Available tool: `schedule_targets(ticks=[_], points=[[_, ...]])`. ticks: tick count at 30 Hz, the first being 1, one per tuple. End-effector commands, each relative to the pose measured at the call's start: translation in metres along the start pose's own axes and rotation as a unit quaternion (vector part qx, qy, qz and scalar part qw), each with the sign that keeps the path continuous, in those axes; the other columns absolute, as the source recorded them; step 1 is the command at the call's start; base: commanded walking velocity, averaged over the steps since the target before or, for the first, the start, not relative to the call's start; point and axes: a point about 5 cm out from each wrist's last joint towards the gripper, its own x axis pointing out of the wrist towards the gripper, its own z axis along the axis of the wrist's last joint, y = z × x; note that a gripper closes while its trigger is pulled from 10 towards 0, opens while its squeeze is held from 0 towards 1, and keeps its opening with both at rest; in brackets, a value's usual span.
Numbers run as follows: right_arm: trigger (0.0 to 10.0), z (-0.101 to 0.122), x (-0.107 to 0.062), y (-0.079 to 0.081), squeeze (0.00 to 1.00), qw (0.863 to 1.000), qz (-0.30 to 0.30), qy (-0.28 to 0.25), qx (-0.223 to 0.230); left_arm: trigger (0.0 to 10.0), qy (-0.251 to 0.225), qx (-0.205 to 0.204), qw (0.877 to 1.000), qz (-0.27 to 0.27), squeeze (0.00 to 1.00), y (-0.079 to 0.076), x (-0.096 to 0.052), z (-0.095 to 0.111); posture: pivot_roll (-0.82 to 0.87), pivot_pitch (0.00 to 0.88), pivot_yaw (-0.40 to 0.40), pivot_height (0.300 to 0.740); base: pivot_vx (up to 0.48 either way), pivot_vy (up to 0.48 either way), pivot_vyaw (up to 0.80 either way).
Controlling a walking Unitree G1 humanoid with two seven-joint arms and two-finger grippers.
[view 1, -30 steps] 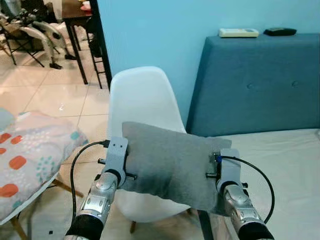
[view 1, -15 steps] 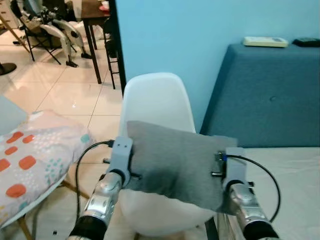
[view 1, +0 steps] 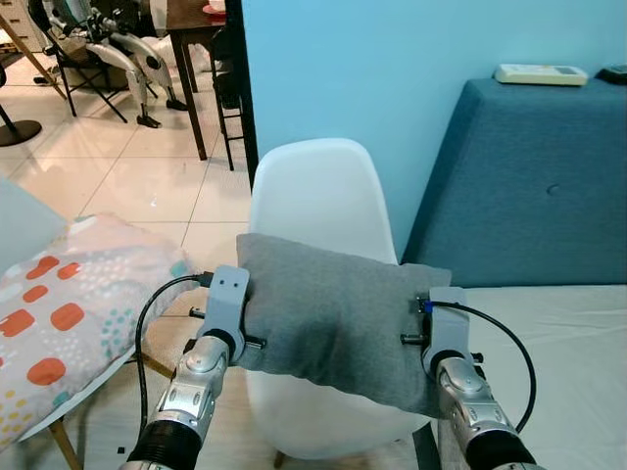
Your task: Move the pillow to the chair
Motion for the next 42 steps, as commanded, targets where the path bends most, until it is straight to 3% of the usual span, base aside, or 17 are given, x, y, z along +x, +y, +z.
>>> schedule_targets(ticks=[1, 7, 15, 20, 24, 29, 34, 42], points=[[10.0, -0.002, -0.001, 0.005, 0.0, 1.0, 0.01, -0.001, -0.008, 10.0, -0.009, -0.011, 1.0, 0.005, 0.0, -0.003, 0.003, 0.007, -0.01, 0.084, 0.021, 0.74, 0.0, 0.0, 0.0], [10.0, 0.005, 0.0, 0.009, 0.0, 0.999, 0.033, -0.02, -0.012, 10.0, -0.013, 0.003, 1.0, 0.013, 0.0, -0.001, 0.003, 0.006, -0.01, 0.086, 0.015, 0.74, 0.0, 0.0, 0.0], [10.0, 0.043, 0.011, 0.028, 0.0, 0.991, 0.09, -0.084, -0.059, 10.0, -0.018, -0.019, 0.991, 0.128, 0.0, 0.024, 0.002, 0.005, 0.0, 0.098, -0.024, 0.74, 0.0, 0.0, 0.0], [10.0, 0.05, 0.014, 0.037, 0.0, 0.989, 0.116, -0.081, -0.047, 10.0, -0.023, -0.026, 0.988, 0.149, 0.0, 0.034, 0.002, 0.009, 0.02, 0.11, -0.045, 0.74, 0.0, 0.0, 0.0], [10.0, 0.052, 0.016, 0.045, 0.0, 0.987, 0.138, -0.073, -0.028, 10.0, -0.015, -0.002, 0.988, 0.155, 0.0, 0.041, 0.002, 0.009, 0.05, 0.121, -0.054, 0.74, 0.0, 0.0, 0.0], [10.0, 0.052, 0.017, 0.048, 0.0, 0.988, 0.139, -0.067, -0.011, 10.0, -0.004, 0.01, 0.991, 0.131, 0.0, 0.044, 0.003, 0.009, 0.09, 0.142, -0.054, 0.74, 0.0, 0.0, 0.0], [10.0, 0.049, 0.017, 0.051, 0.0, 0.99, 0.125, -0.061, 0.011, 10.0, -0.022, 0.031, 0.997, 0.061, 0.0, 0.033, 0.011, 0.019, 0.08, 0.155, -0.032, 0.74, 0.0, 0.0, 0.0], [10.0, 0.05, 0.018, 0.043, 0.0, 0.99, 0.117, -0.074, 0.025, 10.0, -0.029, 0.013, 0.998, 0.056, 0.0, 0.026, 0.013, 0.023, 0.06, 0.156, -0.019, 0.705, 0.0, 0.0, 0.0]])
